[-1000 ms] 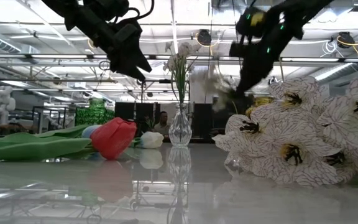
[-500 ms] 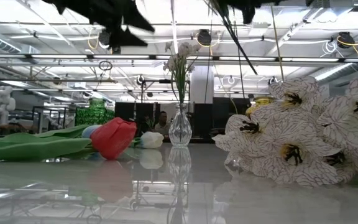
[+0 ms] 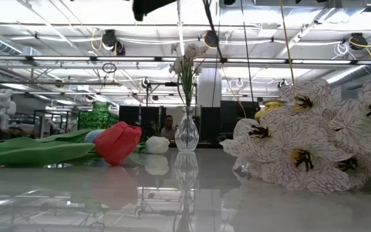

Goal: Sort flowers into vase by color
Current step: Put the top white flowers into the transparent vase

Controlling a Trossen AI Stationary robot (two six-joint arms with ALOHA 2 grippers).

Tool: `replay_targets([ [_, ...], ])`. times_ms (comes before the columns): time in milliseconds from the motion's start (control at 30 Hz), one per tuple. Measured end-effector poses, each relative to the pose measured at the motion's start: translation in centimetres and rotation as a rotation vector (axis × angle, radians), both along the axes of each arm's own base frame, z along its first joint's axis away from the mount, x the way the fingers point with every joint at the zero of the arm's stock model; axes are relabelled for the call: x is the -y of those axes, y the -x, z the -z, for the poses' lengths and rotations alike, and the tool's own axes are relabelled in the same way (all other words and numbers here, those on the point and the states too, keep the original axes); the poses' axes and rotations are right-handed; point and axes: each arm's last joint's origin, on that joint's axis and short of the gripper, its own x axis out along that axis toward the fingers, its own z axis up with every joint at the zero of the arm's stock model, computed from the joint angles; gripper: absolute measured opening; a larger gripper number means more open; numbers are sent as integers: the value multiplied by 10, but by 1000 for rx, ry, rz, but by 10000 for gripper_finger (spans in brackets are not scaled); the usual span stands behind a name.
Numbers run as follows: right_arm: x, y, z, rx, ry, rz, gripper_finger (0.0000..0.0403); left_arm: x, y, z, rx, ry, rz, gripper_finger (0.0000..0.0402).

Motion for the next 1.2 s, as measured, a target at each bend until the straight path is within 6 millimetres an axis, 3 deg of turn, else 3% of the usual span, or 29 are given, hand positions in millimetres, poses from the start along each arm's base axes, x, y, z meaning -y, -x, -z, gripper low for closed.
replay_targets([
  [167,-1,-6,5,3,-2,59,13,8,-24,14,43,-41,-6,343],
  [600,-1,-8,8,-15,-21,56,13,7,-42,26,109,-40,-22,328],
  [900,0,-11,12,-31,-7,61,13,8,-55,30,92,-43,24,247],
  [1200,1,-12,14,-46,-8,91,14,5,-54,29,85,-65,73,115],
])
